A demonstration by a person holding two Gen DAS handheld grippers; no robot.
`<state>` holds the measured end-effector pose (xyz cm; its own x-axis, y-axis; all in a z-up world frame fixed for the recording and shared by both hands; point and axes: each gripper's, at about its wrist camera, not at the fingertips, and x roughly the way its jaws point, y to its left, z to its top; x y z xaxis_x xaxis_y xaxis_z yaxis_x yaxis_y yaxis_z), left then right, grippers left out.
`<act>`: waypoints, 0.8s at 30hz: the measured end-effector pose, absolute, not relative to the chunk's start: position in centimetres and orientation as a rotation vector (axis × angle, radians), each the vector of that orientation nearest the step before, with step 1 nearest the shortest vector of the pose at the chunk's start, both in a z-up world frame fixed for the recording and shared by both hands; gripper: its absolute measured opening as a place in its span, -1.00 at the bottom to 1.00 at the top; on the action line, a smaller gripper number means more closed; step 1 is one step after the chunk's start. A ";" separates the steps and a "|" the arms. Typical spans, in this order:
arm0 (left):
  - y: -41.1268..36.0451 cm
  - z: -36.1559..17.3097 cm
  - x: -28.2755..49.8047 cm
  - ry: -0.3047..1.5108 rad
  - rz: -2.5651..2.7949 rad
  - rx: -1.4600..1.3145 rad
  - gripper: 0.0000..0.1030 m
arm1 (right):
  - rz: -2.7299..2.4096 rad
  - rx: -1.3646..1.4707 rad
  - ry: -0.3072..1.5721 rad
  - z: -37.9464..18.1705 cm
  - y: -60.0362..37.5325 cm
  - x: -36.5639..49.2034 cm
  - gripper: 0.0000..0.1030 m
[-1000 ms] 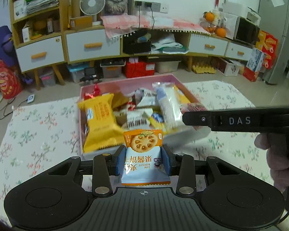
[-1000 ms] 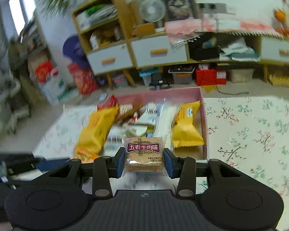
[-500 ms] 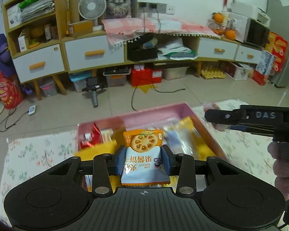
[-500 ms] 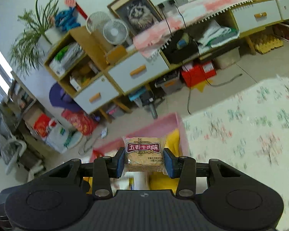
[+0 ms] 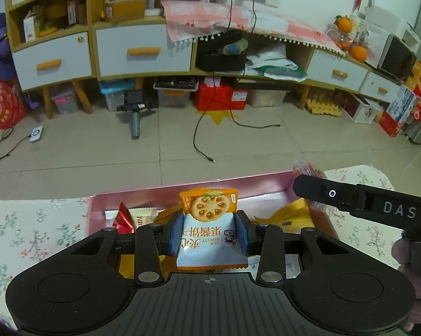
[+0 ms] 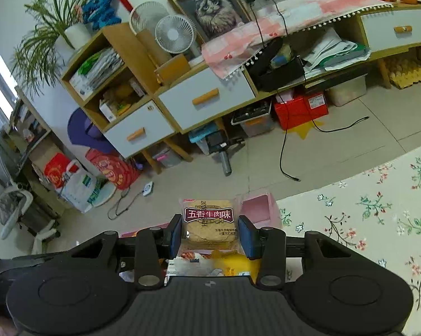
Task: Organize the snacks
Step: 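Carry both packets into the pink tray and open both tools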
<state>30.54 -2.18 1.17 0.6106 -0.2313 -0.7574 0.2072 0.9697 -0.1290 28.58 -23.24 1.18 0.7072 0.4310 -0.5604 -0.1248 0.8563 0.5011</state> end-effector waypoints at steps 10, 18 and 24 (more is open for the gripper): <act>-2.2 -0.2 31.6 0.855 -0.259 -0.037 -0.22 | 0.324 0.455 0.753 -0.1 -23.1 29.8 -0.59; -2.1 0.2 31.1 0.829 -0.262 -0.037 0.13 | 0.302 0.502 0.721 0.8 -24.2 29.6 -0.36; -2.0 1.2 29.0 0.821 -0.264 -0.018 0.32 | 0.295 0.486 0.721 1.6 -24.1 28.6 -0.19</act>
<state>28.99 -2.00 1.20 0.6503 -0.2393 -0.7210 0.2255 0.9671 -0.1176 28.62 -24.09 1.61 0.7171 0.4189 -0.5570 -0.0923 0.8492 0.5199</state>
